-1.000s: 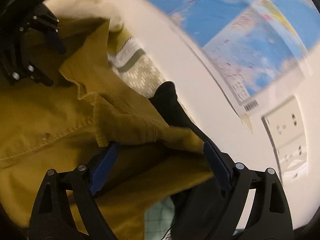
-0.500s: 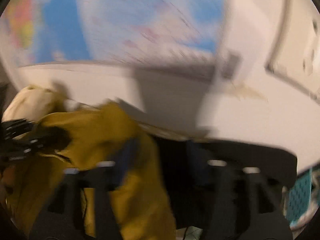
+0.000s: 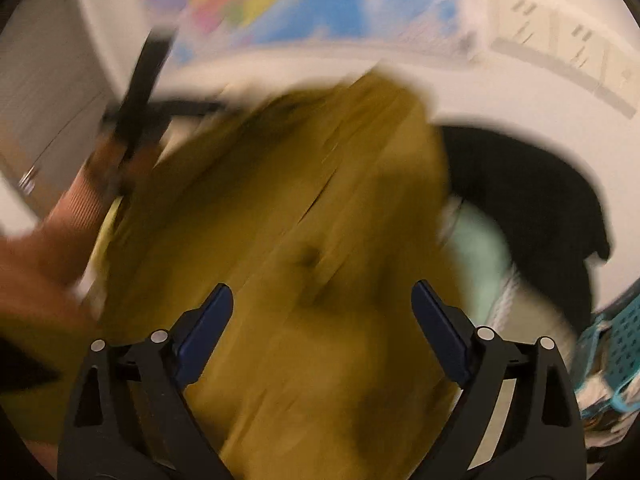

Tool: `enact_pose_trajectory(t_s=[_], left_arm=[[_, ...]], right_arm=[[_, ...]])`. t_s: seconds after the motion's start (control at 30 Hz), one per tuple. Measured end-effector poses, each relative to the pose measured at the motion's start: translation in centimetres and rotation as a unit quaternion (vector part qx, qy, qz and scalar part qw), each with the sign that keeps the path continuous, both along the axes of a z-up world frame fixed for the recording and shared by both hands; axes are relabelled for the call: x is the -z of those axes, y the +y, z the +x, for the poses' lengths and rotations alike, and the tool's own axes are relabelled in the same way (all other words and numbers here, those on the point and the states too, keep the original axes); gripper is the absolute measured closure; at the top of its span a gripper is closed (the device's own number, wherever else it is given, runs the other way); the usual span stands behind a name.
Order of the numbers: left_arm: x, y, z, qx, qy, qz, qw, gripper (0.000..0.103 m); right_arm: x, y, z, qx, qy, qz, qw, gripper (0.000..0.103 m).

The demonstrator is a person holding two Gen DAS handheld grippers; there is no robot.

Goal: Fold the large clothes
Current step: 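Lower the held shirt onto the bed with both tools, spreading it flat, then open both tools and release the shirt lying front-up on the bed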

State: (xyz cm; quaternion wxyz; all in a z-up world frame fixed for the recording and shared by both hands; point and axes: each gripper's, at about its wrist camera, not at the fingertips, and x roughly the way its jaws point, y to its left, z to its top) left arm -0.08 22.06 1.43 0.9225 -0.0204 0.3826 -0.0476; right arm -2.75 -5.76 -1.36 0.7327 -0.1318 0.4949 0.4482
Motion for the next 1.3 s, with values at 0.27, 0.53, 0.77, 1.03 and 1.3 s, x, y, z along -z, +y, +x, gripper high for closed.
enact_pose_trajectory(t_s=[0.27, 0.53, 0.77, 1.03, 1.3], left_arm=[[1.3, -1.6, -1.7, -0.003, 0.013, -0.006, 0.9999, 0.017], [1.0, 0.6, -4.2, -0.047, 0.003, 0.000, 0.9989, 0.017], [3.1, 3.3, -7.1, -0.083, 0.024, 0.013, 0.9962, 0.017], [4.3, 5.9, -14.9, -0.082, 0.037, 0.013, 0.9958, 0.014], [5.8, 5.1, -21.7, -0.066, 0.047, -0.008, 0.9967, 0.010]], right_arm=[[3.6, -1.3, -2.9, 0.023, 0.004, -0.056, 0.998, 0.095], [-7.7, -14.3, 8.6, 0.252, -0.099, 0.039, 0.962, 0.096], [4.7, -18.7, 15.9, 0.356, 0.031, -0.018, 0.934, 0.079], [5.8, -19.6, 13.6, 0.412, 0.005, -0.019, 0.911, 0.032], [-1.5, -16.9, 8.8, 0.372, -0.112, 0.034, 0.921, 0.017]])
